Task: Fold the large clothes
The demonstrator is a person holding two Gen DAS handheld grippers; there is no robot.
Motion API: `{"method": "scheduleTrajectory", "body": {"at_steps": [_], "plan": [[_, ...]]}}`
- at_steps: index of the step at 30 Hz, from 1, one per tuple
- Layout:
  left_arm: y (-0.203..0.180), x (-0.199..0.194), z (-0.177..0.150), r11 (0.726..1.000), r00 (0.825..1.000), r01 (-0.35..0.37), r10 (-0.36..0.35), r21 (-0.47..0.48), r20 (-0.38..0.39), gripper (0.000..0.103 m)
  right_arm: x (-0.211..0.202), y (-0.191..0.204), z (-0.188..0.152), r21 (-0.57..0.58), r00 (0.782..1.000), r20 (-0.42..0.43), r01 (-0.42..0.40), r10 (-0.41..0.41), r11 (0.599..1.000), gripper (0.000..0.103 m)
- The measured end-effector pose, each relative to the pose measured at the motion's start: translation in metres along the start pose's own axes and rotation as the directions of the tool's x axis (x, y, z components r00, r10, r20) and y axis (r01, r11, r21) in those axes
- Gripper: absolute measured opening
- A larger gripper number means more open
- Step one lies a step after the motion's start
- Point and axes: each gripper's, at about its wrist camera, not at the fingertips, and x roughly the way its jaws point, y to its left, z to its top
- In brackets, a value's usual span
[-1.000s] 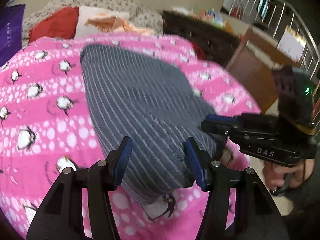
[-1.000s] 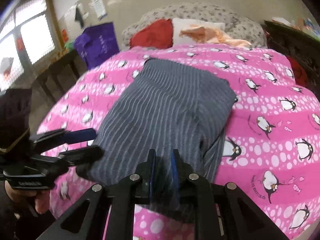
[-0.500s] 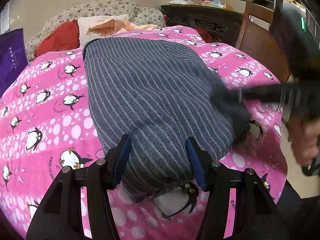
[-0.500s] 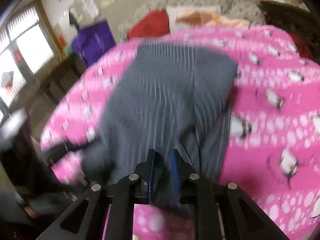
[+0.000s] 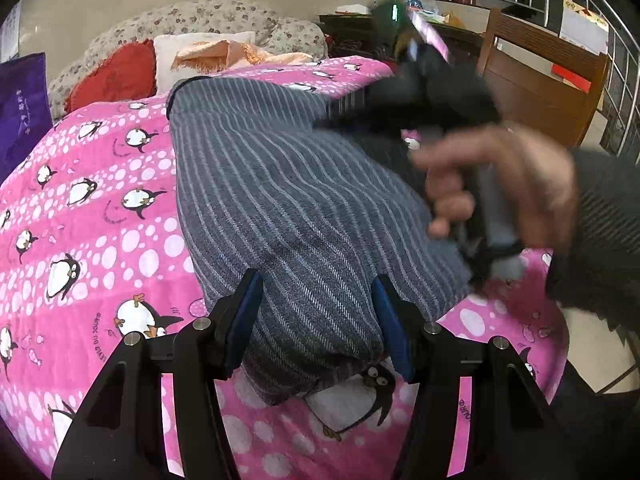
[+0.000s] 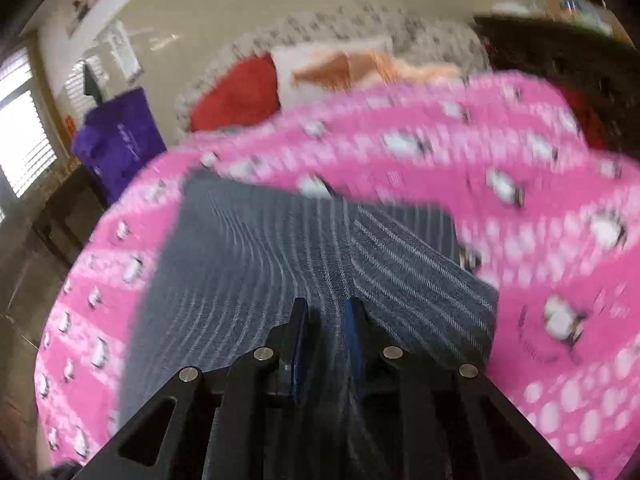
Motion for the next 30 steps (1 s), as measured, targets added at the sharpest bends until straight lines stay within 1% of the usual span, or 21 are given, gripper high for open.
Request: {"method": "scheduleTrajectory", "body": {"at_steps": [2, 7, 9, 12, 13, 14, 15, 16, 17, 18, 19, 20, 21, 22, 23, 25, 26, 27, 28, 29, 30], "plan": [[-0.003, 0.001, 0.000, 1.000, 1.000, -0.011, 0.011, 0.011, 0.006, 0.056, 0.006, -0.006, -0.010, -0.001, 1.000, 0.008, -0.009, 0.009, 1.000, 0.018], [-0.002, 0.001, 0.000, 1.000, 1.000, -0.010, 0.010, 0.001, 0.012, 0.056, 0.016, -0.008, -0.006, -0.003, 1.000, -0.018, 0.001, -0.001, 1.000, 0.017], [-0.003, -0.001, 0.000, 1.000, 1.000, -0.016, 0.016, 0.007, 0.018, 0.058, 0.013, -0.011, -0.007, 0.013, 1.000, -0.012, -0.019, 0.019, 1.000, 0.018], [-0.001, -0.011, 0.007, 1.000, 1.000, -0.004, 0.004, 0.003, 0.023, 0.060, -0.004, -0.020, -0.003, 0.082, 0.996, -0.017, -0.085, 0.087, 0.993, 0.019], [0.002, -0.016, 0.011, 1.000, 1.000, 0.004, -0.004, -0.006, 0.023, 0.062, -0.016, -0.025, -0.003, 0.108, 0.996, -0.008, -0.090, 0.091, 0.990, 0.024], [0.005, -0.020, 0.015, 1.000, 1.000, 0.012, -0.011, -0.018, 0.023, 0.062, -0.032, -0.032, -0.004, 0.124, 0.996, 0.012, -0.091, 0.090, 0.988, 0.035], [0.009, -0.025, 0.019, 0.999, 0.999, 0.016, -0.015, -0.031, 0.028, 0.062, -0.046, -0.038, -0.006, 0.128, 0.996, 0.031, -0.093, 0.089, 0.987, 0.041], [0.014, -0.030, 0.023, 0.999, 0.999, 0.011, -0.009, -0.044, 0.043, 0.062, -0.063, -0.046, -0.010, 0.127, 0.995, 0.053, -0.085, 0.079, 0.988, 0.049], [0.020, -0.035, 0.028, 0.998, 0.998, -0.009, 0.012, -0.058, 0.063, 0.062, -0.073, -0.052, -0.013, 0.128, 0.996, 0.064, -0.077, 0.070, 0.989, 0.058], [0.028, -0.037, 0.033, 0.997, 0.997, -0.027, 0.033, -0.078, 0.076, 0.064, -0.081, -0.058, -0.017, 0.132, 0.996, 0.065, -0.073, 0.065, 0.989, 0.062], [0.039, -0.038, 0.039, 0.993, 0.995, -0.040, 0.049, -0.114, 0.083, 0.069, -0.086, -0.063, -0.022, 0.137, 0.997, 0.050, -0.070, 0.063, 0.988, 0.065], [0.051, -0.036, 0.044, 0.987, 0.995, -0.047, 0.061, -0.155, 0.084, 0.073, -0.087, -0.067, -0.027, 0.141, 0.997, 0.027, -0.077, 0.074, 0.987, 0.065], [0.060, -0.034, 0.048, 0.981, 0.994, -0.050, 0.067, -0.186, 0.084, 0.078, -0.087, -0.068, -0.031, 0.144, 0.995, 0.007, -0.095, 0.095, 0.985, 0.065], [0.070, -0.028, 0.053, 0.974, 0.995, -0.046, 0.065, -0.221, 0.081, 0.082, -0.081, -0.071, -0.039, 0.153, 0.988, -0.028, -0.148, 0.154, 0.977, 0.065], [0.081, -0.014, 0.060, 0.965, 0.997, -0.035, 0.050, -0.258, 0.051, 0.082, -0.081, -0.071, -0.039, 0.153, 0.988, -0.028, -0.148, 0.154, 0.977, 0.065], [0.097, 0.014, 0.067, 0.952, 1.000, 0.004, -0.008, -0.307, -0.012, 0.082, -0.066, -0.072, -0.045, 0.184, 0.975, -0.064, -0.196, 0.211, 0.963, 0.066], [0.105, 0.037, 0.072, 0.941, 0.996, 0.016, -0.044, -0.339, -0.076, 0.082, -0.059, -0.074, -0.047, 0.206, 0.970, -0.074, -0.212, 0.231, 0.955, 0.066], [0.110, 0.052, 0.074, 0.932, 0.991, 0.031, -0.075, -0.360, -0.109, 0.082, -0.050, -0.078, -0.050, 0.247, 0.966, -0.079, -0.222, 0.248, 0.943, 0.068], [0.115, 0.063, 0.075, 0.923, 0.987, 0.046, -0.100, -0.381, -0.123, 0.082, -0.042, -0.084, -0.053, 0.295, 0.961, -0.082, -0.228, 0.263, 0.928, 0.072], [0.120, 0.076, 0.076, 0.913, 0.983, 0.044, -0.112, -0.407, -0.145, 0.084, -0.036, -0.088, -0.056, 0.333, 0.957, -0.087, -0.235, 0.278, 0.913, 0.073], [0.121, 0.082, 0.076, 0.909, 0.982, 0.038, -0.110, -0.415, -0.153, 0.086, -0.032, -0.091, -0.058, 0.368, 0.950, -0.095, -0.244, 0.297, 0.897, 0.073]]}}
